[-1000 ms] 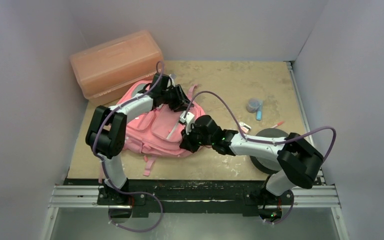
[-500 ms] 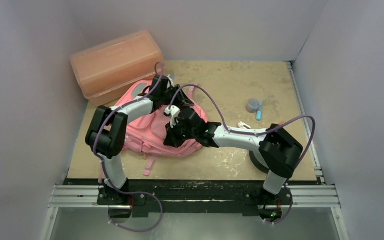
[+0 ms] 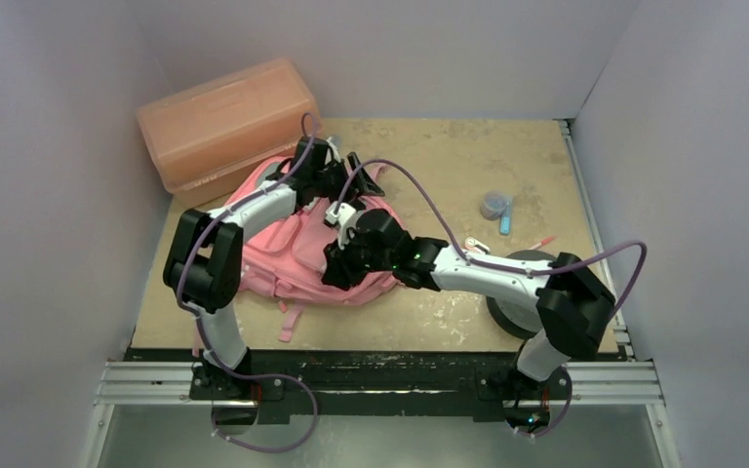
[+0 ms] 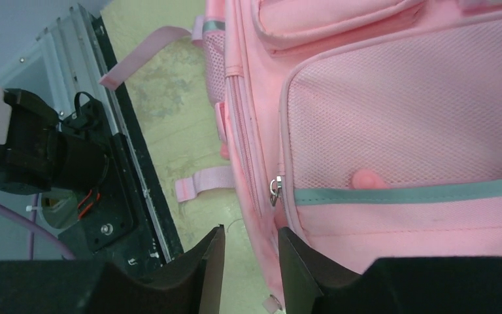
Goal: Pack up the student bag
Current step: Unzip the student bag at the center of the board, then move the stationery to the center of the board.
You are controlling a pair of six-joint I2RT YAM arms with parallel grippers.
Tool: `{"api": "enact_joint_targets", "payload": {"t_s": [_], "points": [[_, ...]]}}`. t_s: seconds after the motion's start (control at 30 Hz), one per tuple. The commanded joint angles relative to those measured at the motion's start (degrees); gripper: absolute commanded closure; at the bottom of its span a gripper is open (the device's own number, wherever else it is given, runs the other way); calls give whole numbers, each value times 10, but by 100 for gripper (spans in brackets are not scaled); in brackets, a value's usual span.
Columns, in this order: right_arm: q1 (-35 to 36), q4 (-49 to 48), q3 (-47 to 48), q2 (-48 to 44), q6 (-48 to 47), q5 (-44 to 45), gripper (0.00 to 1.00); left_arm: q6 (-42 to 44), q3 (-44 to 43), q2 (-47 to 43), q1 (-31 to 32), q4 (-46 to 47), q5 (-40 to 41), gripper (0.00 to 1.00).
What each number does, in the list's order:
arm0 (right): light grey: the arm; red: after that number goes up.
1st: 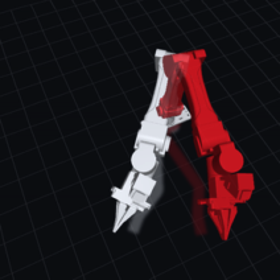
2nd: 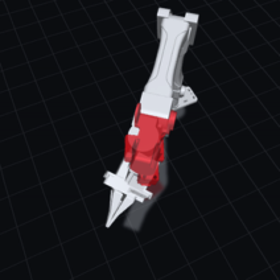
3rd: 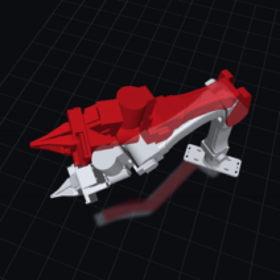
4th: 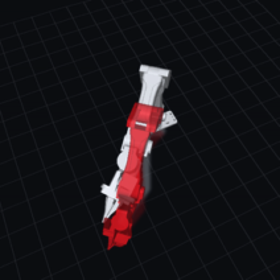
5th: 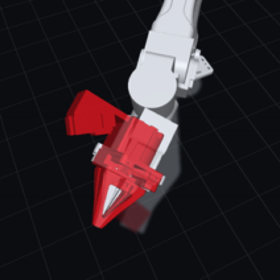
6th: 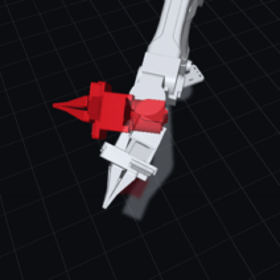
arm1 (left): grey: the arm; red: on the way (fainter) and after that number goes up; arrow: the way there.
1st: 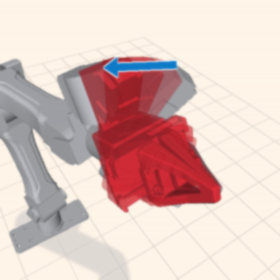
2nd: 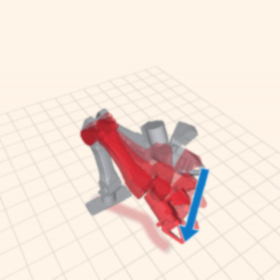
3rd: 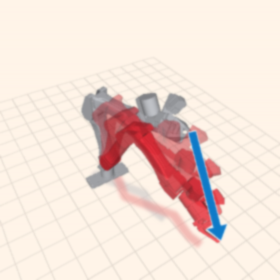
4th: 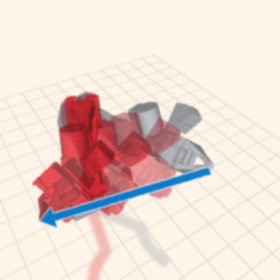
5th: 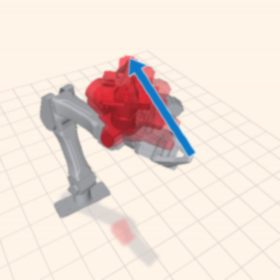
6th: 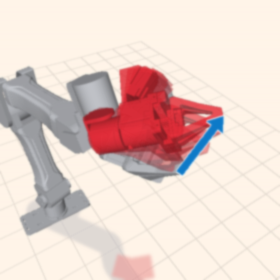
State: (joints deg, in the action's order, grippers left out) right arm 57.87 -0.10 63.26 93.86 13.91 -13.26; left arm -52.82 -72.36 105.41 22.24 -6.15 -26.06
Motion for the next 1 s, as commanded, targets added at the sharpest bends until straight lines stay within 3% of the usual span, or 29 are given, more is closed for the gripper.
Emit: {"api": "enact_joint_targets", "payload": {"t_s": [0.0,0.23,0.43,0.5,0.77,0.97], "points": [[-18,-1,-38,-78,-20,-5,57,23,-32,-32,-17,-95,0,25],[-84,23,-97,-196,-23,-12,41,78,-98,-91,-19,-196,-45,8],[-105,40,-157,-284,4,145,9,183,-202,-127,-19,-306,-25,2],[-121,44,-176,-299,30,184,2,219,-214,-146,-19,-321,2,2],[-245,82,-192,-294,98,208,1,300,-153,-209,-15,-316,55,2],[-369,79,-190,-279,120,202,1,339,-156,-209,43,-340,103,2]]}}
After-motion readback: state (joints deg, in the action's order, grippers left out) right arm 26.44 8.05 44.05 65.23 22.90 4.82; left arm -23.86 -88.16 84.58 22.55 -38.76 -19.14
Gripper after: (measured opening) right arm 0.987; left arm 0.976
